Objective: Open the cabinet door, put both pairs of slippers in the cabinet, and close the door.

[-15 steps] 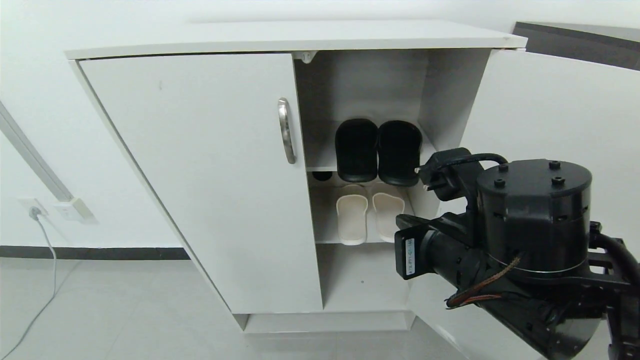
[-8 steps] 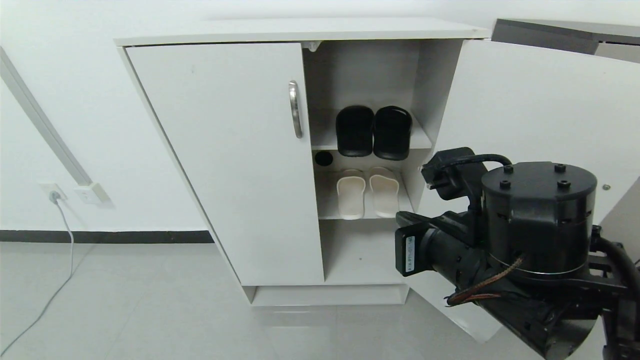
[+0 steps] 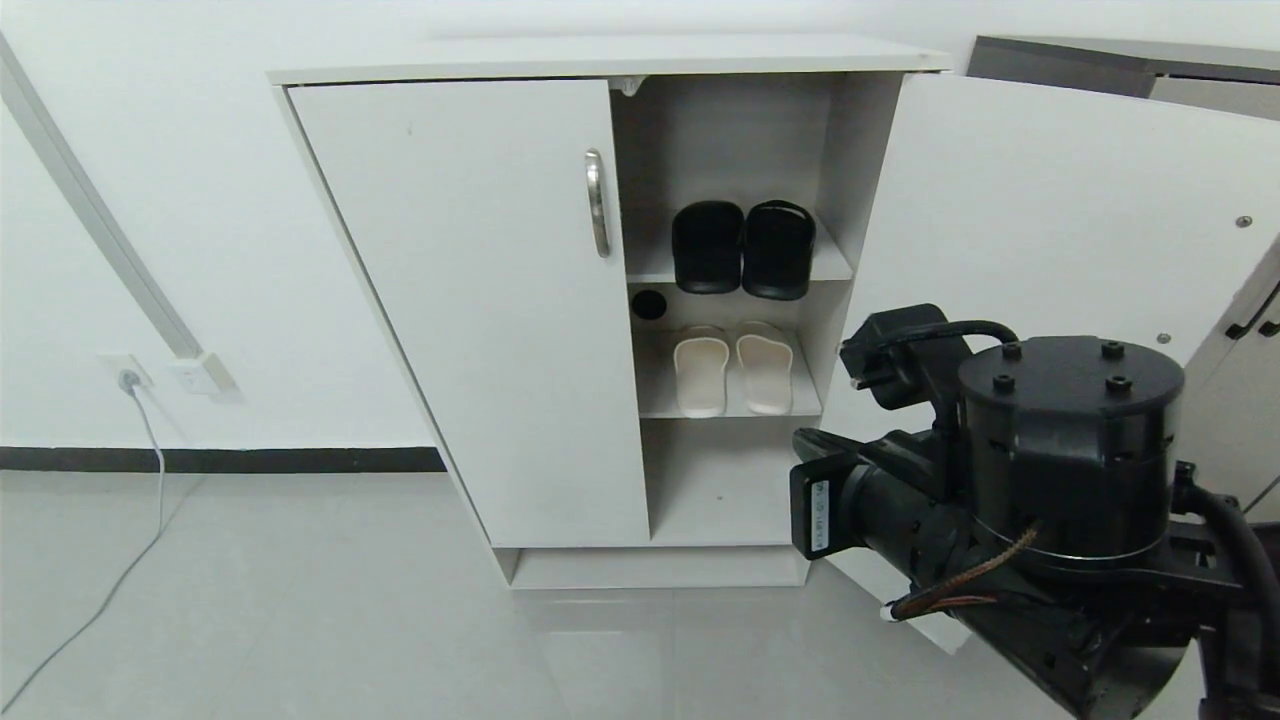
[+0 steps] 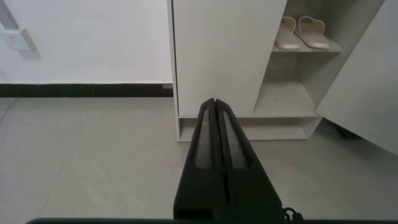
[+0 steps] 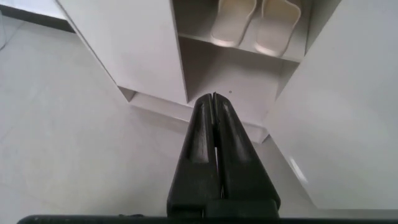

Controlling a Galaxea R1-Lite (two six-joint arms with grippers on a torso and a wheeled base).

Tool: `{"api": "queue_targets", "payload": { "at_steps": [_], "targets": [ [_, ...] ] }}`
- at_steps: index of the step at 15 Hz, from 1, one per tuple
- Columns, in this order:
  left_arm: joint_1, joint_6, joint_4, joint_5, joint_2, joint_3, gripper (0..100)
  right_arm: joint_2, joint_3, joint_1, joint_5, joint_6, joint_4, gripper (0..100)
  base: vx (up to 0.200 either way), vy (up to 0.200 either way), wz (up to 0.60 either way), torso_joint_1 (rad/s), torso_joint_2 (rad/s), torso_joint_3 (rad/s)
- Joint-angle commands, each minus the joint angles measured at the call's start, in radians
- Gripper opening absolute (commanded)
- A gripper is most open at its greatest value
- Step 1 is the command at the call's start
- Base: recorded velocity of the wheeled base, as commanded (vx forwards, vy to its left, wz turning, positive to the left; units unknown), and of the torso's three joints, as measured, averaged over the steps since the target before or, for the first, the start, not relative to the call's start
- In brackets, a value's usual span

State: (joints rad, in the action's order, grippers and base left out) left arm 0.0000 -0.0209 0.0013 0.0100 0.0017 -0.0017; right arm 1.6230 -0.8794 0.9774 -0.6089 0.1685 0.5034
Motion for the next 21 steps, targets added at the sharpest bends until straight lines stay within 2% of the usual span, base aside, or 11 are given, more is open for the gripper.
{"api": "queue_targets", "payload": {
  "at_steps": [1, 10, 14, 21],
  "targets": [
    [0.000, -0.001, 0.000, 0.001, 0.001, 0.000, 0, 0.005, 0.005, 0.000, 0.000, 0.000, 0.000, 0, 0.000, 0.000, 0.00, 0.000, 0.00, 0.000],
    [0.000, 0.001, 0.000, 0.001, 0.001, 0.000, 0, 0.003, 0.011, 0.000, -0.003, -0.007, 0.001, 0, 0.000, 0.000, 0.00, 0.001, -0.01, -0.004],
    [-0.002, 0.001, 0.000, -0.001, 0.001, 0.000, 0, 0.000, 0.013, 0.000, -0.003, -0.007, 0.001, 0, 0.000, 0.000, 0.00, 0.019, -0.22, -0.311],
    [-0.002, 0.002, 0.000, -0.001, 0.001, 0.000, 0, 0.009, 0.017, -0.011, 0.001, -0.004, 0.001, 0, 0.000, 0.000, 0.00, 0.085, -0.49, -0.357]
  ]
}}
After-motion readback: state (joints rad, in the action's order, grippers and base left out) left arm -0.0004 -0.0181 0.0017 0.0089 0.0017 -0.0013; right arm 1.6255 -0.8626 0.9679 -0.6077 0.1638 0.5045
